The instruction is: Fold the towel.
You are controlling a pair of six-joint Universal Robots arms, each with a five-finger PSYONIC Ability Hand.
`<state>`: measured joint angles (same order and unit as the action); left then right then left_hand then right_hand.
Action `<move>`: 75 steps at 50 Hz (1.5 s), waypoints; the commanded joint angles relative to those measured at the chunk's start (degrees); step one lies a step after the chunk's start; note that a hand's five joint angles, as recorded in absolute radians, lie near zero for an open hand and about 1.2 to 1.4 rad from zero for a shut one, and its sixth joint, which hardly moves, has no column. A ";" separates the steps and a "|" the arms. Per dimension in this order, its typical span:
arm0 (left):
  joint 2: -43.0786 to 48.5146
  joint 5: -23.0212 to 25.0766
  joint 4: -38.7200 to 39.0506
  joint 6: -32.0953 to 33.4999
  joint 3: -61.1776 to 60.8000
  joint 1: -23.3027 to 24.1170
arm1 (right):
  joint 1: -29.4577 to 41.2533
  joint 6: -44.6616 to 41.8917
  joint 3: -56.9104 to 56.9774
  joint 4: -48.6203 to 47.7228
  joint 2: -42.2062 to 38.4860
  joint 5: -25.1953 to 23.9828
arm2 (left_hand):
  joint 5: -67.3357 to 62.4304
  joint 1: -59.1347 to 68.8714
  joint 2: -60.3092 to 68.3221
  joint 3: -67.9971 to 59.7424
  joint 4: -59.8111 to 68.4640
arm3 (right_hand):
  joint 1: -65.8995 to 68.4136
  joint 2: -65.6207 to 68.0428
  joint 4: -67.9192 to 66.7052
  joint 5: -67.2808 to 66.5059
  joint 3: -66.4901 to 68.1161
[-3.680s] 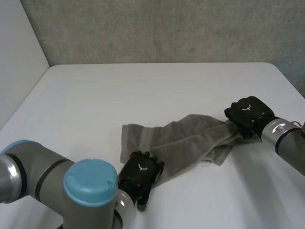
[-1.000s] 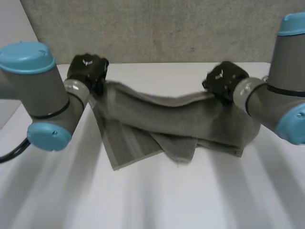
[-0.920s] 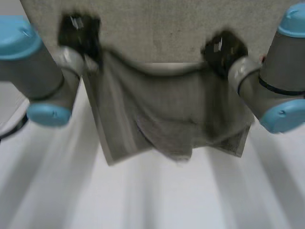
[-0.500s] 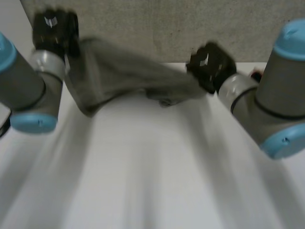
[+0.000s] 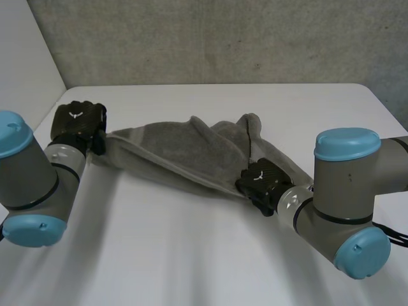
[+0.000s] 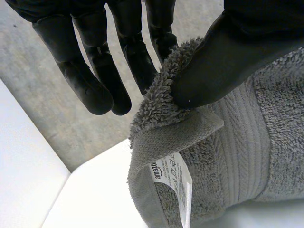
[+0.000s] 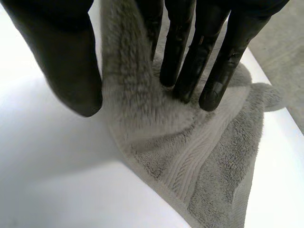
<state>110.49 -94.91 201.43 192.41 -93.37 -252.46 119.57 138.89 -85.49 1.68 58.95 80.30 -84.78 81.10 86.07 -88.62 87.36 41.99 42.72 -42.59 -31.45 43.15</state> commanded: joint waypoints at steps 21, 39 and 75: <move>-5.03 1.83 -0.07 -0.28 -0.32 -6.29 | -11.55 4.38 -0.55 -4.05 0.64 1.79 | 14.78 -1.10 -6.07 8.62 -7.36 | -13.74 -14.47 14.34 13.20 -14.90; -4.06 2.27 0.01 -0.20 -0.06 -6.73 | -16.30 4.29 3.57 -1.59 -4.36 -6.91 | 14.78 -1.10 -6.07 8.62 -7.36 | -10.20 -10.94 10.81 9.67 -11.37; -3.00 2.45 0.01 -0.20 -0.50 -6.29 | -16.82 4.29 10.87 0.26 -11.92 -8.06 | 14.78 -1.10 -6.07 8.62 -7.36 | -4.49 -5.22 5.09 3.95 -5.65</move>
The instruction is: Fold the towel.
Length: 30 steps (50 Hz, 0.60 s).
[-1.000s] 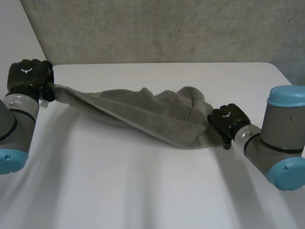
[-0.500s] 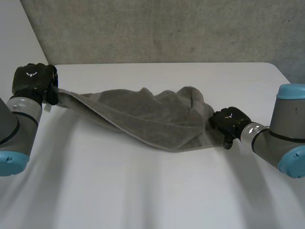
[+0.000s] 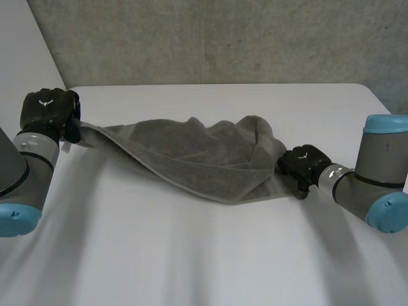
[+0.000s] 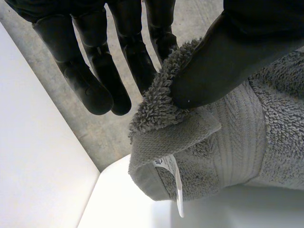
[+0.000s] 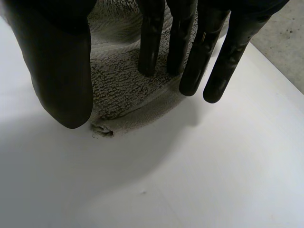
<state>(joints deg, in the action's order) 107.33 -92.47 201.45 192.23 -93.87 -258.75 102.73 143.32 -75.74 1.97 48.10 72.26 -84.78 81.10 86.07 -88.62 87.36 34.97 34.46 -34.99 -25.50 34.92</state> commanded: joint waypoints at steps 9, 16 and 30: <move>0.33 0.01 0.17 0.07 0.01 0.00 | 0.19 -0.14 2.26 -0.74 -1.60 0.16 | 14.78 -1.10 -6.07 8.62 -7.36 | 3.71 4.22 -3.69 -3.18 3.76; 0.33 0.01 0.26 0.07 0.01 0.09 | 0.10 -0.05 3.49 -0.83 -1.78 0.16 | 14.78 -1.10 -6.07 8.62 -7.36 | 3.71 4.22 -3.69 -3.18 3.76; 0.60 0.01 0.26 0.07 0.09 0.00 | 0.10 0.03 5.78 -0.83 -2.92 0.25 | 14.78 -1.10 -6.07 8.62 -7.36 | 3.71 4.22 -3.69 -3.18 3.76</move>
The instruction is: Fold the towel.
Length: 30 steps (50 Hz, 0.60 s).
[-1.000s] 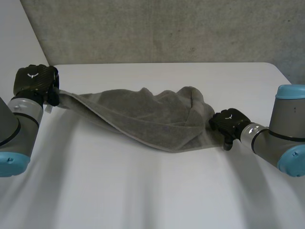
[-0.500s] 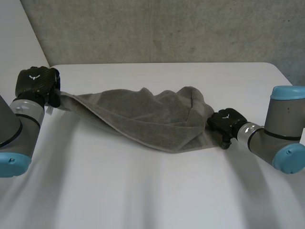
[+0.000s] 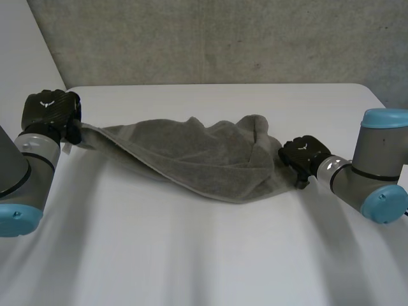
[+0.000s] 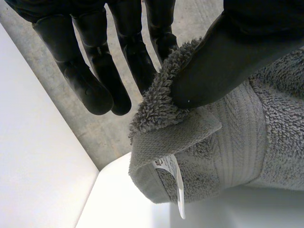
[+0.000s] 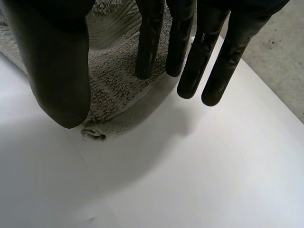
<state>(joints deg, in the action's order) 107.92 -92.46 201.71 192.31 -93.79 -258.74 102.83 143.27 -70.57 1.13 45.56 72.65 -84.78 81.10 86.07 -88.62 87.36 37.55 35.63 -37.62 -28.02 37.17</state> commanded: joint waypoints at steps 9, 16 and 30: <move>0.10 0.00 0.00 0.00 0.01 -0.01 | 0.00 0.00 0.96 0.02 -1.70 -0.14 | 14.78 -1.10 -6.07 8.62 -7.36 | 3.64 5.55 -3.57 -3.17 4.02; 0.45 0.00 0.00 0.00 0.01 -0.01 | 0.09 0.35 1.66 0.02 -1.87 0.03 | 14.78 -1.10 -6.07 8.62 -7.36 | 21.26 23.18 -21.20 -20.79 21.65; 0.45 0.00 0.00 0.00 0.10 0.08 | 0.26 2.98 1.57 -0.07 -1.35 -0.14 | 14.78 -1.10 -6.07 8.62 -7.36 | 42.43 44.35 -42.36 -41.96 42.81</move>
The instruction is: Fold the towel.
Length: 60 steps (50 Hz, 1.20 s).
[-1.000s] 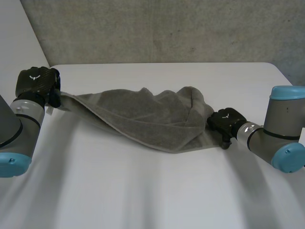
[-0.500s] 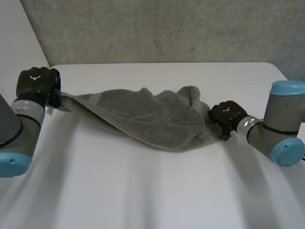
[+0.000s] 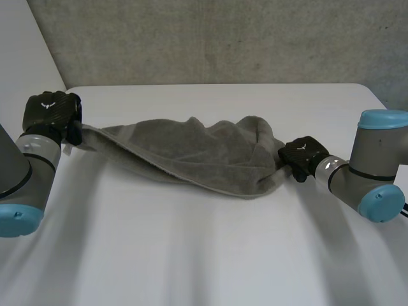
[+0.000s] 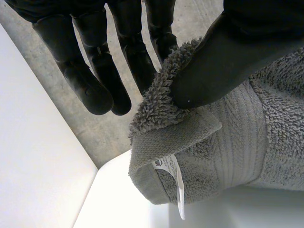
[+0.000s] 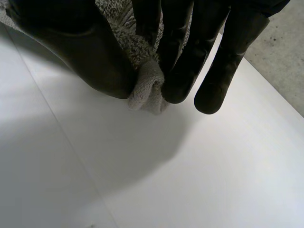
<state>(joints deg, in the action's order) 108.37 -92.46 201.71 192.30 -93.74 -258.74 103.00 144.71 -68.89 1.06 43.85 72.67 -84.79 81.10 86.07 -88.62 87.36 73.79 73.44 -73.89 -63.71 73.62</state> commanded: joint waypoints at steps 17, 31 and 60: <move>-7.19 -0.09 -0.96 -0.17 0.14 0.60 | -0.17 10.05 -1.16 1.05 22.55 -0.08 | 14.79 -1.10 -6.07 8.62 -7.36 | 6.21 6.56 -6.11 -6.29 6.38; -22.15 0.27 -5.01 0.44 0.93 -0.01 | -10.02 10.86 1.56 16.43 45.36 -0.96 | 14.79 -1.10 -6.07 8.62 -7.36 | 6.21 6.56 -6.11 -6.29 6.38; 13.70 -1.23 -16.11 16.88 36.05 7.81 | 3.34 -6.04 27.38 19.11 12.40 12.13 | 14.79 -1.10 -6.07 8.62 -7.36 | 6.21 6.56 -6.11 -6.29 6.38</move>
<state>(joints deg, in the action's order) 118.34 -93.72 180.17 209.21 -68.78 -251.97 104.00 135.39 -52.53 29.81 62.95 82.54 -84.79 81.10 86.08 -88.67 87.49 75.61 74.72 -76.70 -65.92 76.95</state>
